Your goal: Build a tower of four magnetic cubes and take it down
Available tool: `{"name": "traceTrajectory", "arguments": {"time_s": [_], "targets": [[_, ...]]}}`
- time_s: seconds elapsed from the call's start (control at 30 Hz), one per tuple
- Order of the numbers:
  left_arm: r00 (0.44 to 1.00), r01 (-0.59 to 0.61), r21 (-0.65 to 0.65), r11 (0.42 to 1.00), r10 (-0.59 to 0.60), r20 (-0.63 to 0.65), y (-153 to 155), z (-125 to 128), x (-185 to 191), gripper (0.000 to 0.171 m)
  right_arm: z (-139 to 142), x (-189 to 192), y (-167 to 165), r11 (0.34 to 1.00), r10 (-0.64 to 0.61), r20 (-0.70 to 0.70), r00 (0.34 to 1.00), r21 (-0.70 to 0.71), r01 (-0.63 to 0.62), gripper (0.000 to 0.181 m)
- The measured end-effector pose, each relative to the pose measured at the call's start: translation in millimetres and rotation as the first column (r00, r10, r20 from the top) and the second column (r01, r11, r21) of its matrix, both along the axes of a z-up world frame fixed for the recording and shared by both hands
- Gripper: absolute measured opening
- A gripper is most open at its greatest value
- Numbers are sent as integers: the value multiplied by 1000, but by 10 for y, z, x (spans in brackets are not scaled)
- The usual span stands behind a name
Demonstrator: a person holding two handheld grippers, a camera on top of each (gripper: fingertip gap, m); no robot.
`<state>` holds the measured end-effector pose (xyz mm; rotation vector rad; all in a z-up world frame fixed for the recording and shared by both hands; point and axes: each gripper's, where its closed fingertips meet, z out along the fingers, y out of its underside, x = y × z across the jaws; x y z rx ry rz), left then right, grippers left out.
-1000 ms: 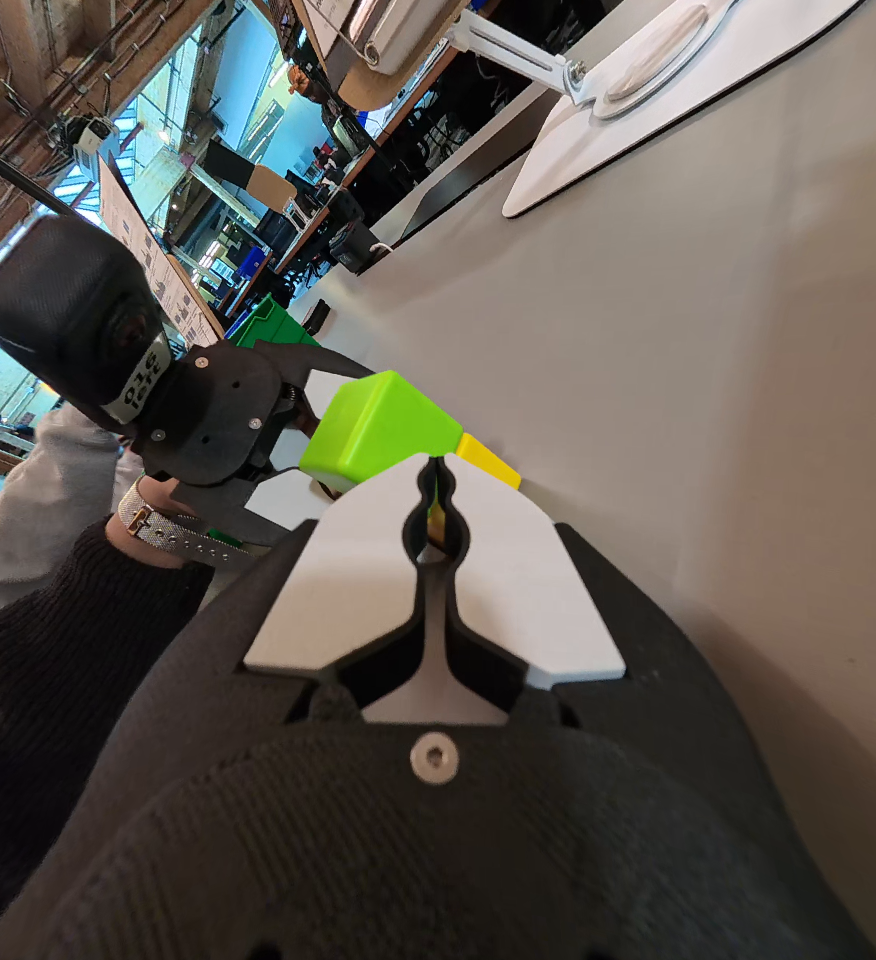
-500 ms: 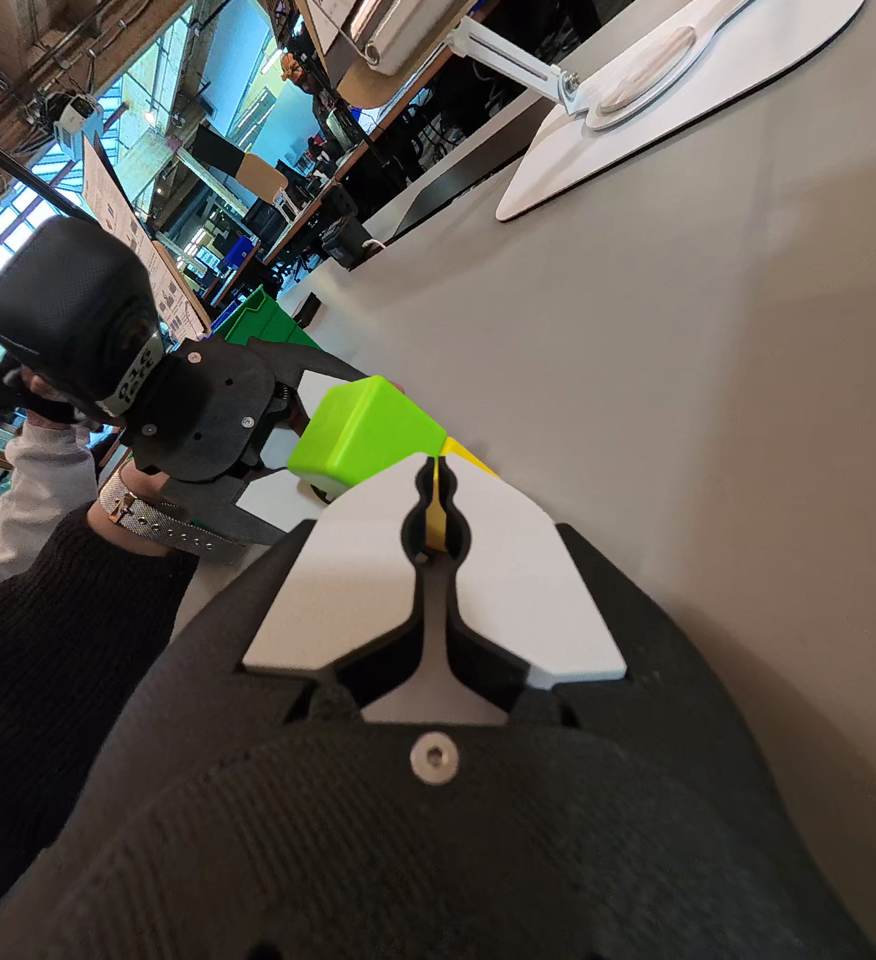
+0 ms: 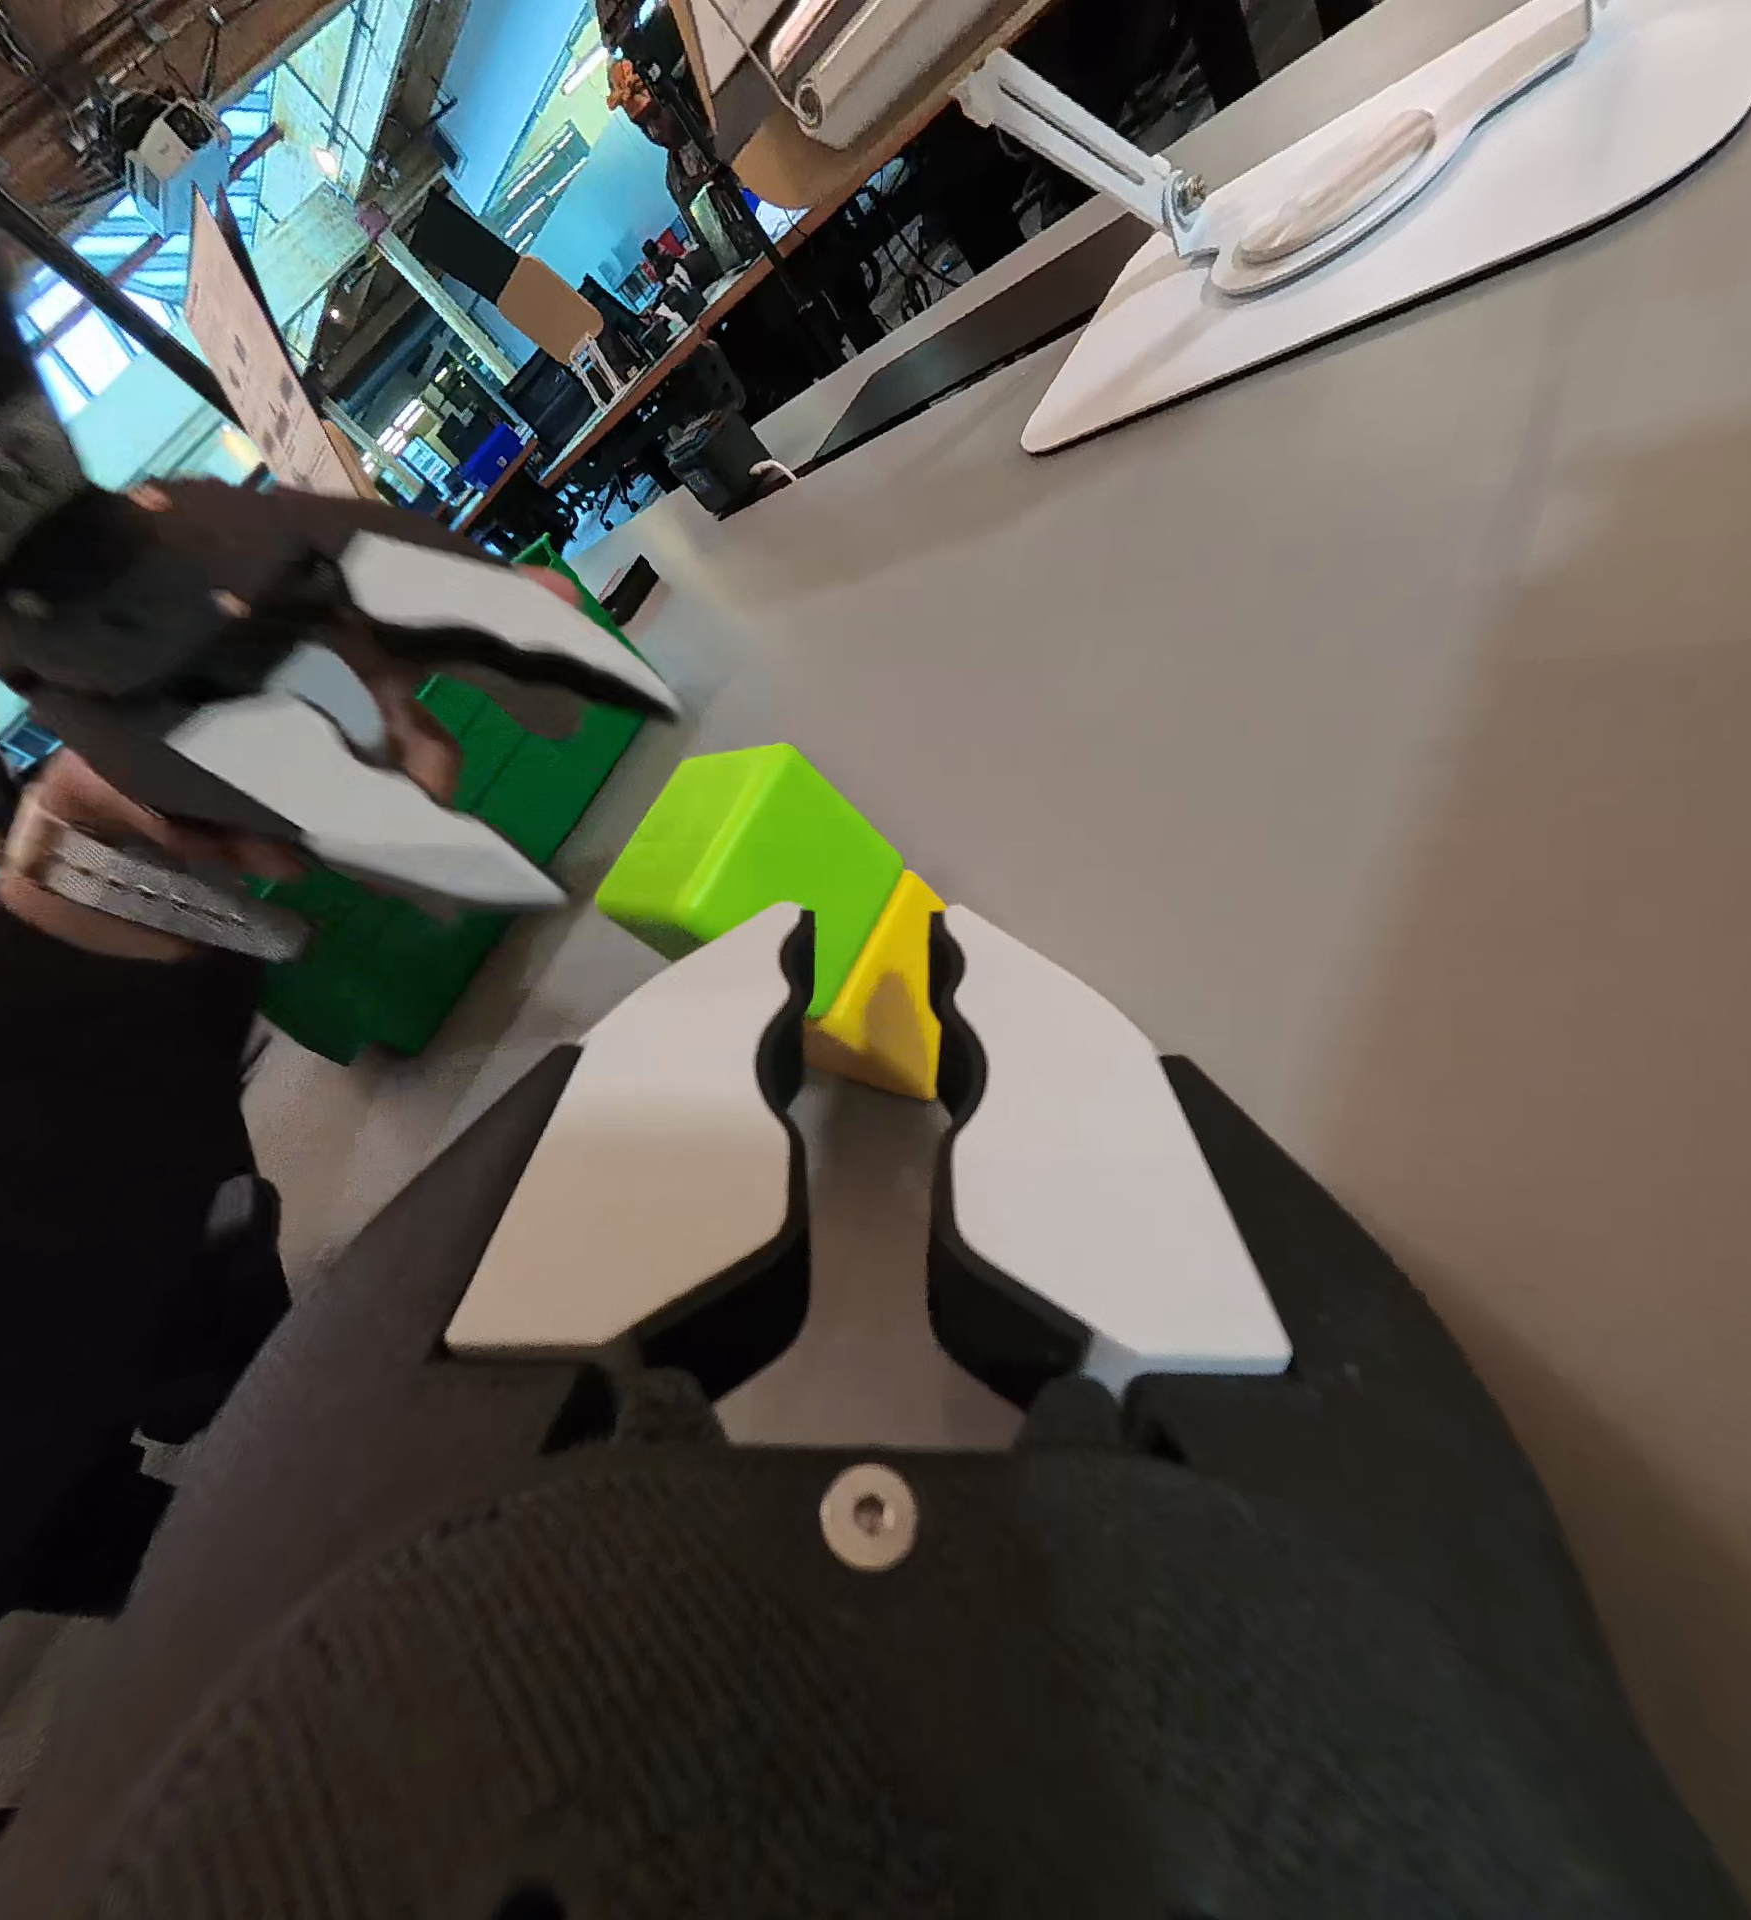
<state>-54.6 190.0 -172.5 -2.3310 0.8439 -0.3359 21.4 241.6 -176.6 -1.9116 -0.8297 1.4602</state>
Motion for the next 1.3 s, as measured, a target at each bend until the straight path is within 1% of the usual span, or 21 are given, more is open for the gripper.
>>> {"name": "traceTrajectory", "arguments": {"time_s": [0.07, 0.13, 0.2, 0.27, 0.33, 0.4, 0.47, 0.5, 0.57, 0.63, 0.73, 0.8, 0.87, 0.93, 1.0, 1.07, 1.1, 1.17, 1.23, 1.27, 1.3], "targets": [[996, -72, 94, 993, 67, 59, -40, 426, -200, 62, 1, 9, -1, 1000, 4, 8, 1000, 15, -4, 22], [976, -213, 194, 958, 199, 87, -94, 843, -552, 62, -12, 10, -14, 1000, 7, 14, 1000, 13, -7, 22], [928, -373, 288, 882, 361, 96, -227, 1184, -1006, 62, -21, 7, -36, 1000, 10, 9, 1000, -5, -10, 22], [845, -525, 344, 779, 526, 99, -455, 1382, -1505, 62, -31, 7, -48, 1000, 11, 4, 1000, -24, -11, 22], [709, -673, 343, 656, 703, 46, -766, 1355, -2065, 62, -33, 11, -42, 999, 7, -1, 1000, -35, -7, 22], [563, -778, 277, 564, 822, -92, -1153, 1085, -2544, 60, -35, 17, -33, 999, 4, -5, 1000, -44, -4, 22], [493, -822, 171, 543, 829, -264, -1515, 684, -2806, 59, -37, 22, -25, 999, 0, -9, 1000, -54, -1, 22], [486, -829, 122, 546, 811, -326, -1642, 496, -2873, 58, -39, 24, -20, 998, -1, -11, 1000, -58, 1, 22], [507, -835, 34, 549, 793, -338, -1737, 205, -2895, 59, -43, 23, -16, 998, -3, -13, 1000, -67, 2, 23], [534, -836, -4, 549, 812, -236, -1644, 84, -2868, 60, -47, 16, -19, 997, 1, -15, 1000, -77, -2, 23], [573, -820, -23, 573, 820, 2, -1401, 139, -2750, 62, -54, 1, -33, 996, 9, -16, 1000, -86, -10, 23], [582, -812, -13, 584, 810, 77, -1333, 207, -2729, 58, -56, -7, -48, 996, 15, -16, 1000, -88, -17, 23], [595, -804, 26, 595, 803, 43, -1354, 214, -2764, 63, -57, -10, -57, 996, 19, -16, 1000, -90, -20, 22], [609, -791, 55, 609, 793, -10, -1401, 191, -2805, 63, -58, -11, -61, 995, 22, -17, 1000, -94, -23, 22], [652, -749, 97, 655, 755, -66, -1428, 162, -2802, 60, -60, -13, -65, 995, 24, -20, 1000, -100, -26, 22], [745, -643, 160, 749, 660, -97, -1398, 172, -2666, 38, -62, -16, -69, 994, 27, -21, 999, -106, -29, 22], [764, -604, 206, 770, 633, -123, -1374, 208, -2637, 30, -63, -18, -73, 994, 28, -22, 999, -109, -31, 22], [769, -573, 261, 777, 620, -156, -1325, 308, -2633, 26, -64, -30, -85, 993, 35, -23, 999, -112, -37, 22], [782, -569, 233, 789, 607, -145, -1321, 346, -2582, 32, -67, -41, -97, 993, 40, -21, 999, -111, -42, 21], [774, -582, 214, 784, 615, -150, -1340, 338, -2598, 34, -67, -45, -101, 993, 43, -20, 999, -111, -44, 21], [760, -599, 199, 776, 629, -163, -1370, 312, -2633, 42, -68, -46, -104, 993, 44, -19, 999, -111, -46, 21]]}}
